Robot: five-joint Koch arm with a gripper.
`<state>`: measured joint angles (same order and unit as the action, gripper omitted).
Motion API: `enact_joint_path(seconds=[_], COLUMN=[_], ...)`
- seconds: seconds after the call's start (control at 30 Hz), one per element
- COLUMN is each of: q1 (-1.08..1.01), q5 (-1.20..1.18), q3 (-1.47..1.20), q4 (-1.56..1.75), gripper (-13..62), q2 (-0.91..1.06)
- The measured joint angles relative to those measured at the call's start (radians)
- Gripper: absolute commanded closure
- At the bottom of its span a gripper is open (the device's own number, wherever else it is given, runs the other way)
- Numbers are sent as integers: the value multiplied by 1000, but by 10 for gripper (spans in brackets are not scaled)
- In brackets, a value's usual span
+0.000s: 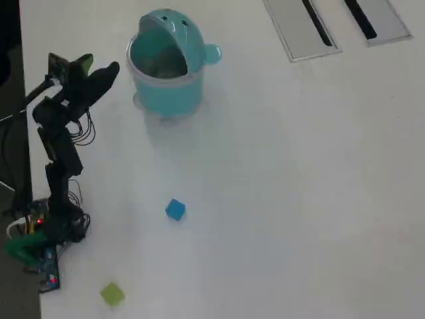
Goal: Grasp RGB lego blocks and put them in the bin one by one.
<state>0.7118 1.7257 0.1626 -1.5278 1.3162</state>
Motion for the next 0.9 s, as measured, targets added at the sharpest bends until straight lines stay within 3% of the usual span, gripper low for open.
enact_joint_path(seconds=[0.23,0.4,0.9], q1=[-91,-198,-468], q5=[11,8,-66], q3=[-11,-387,-703], q4=[0,21,106], gripper=[153,141,150], q2=[26,179,407])
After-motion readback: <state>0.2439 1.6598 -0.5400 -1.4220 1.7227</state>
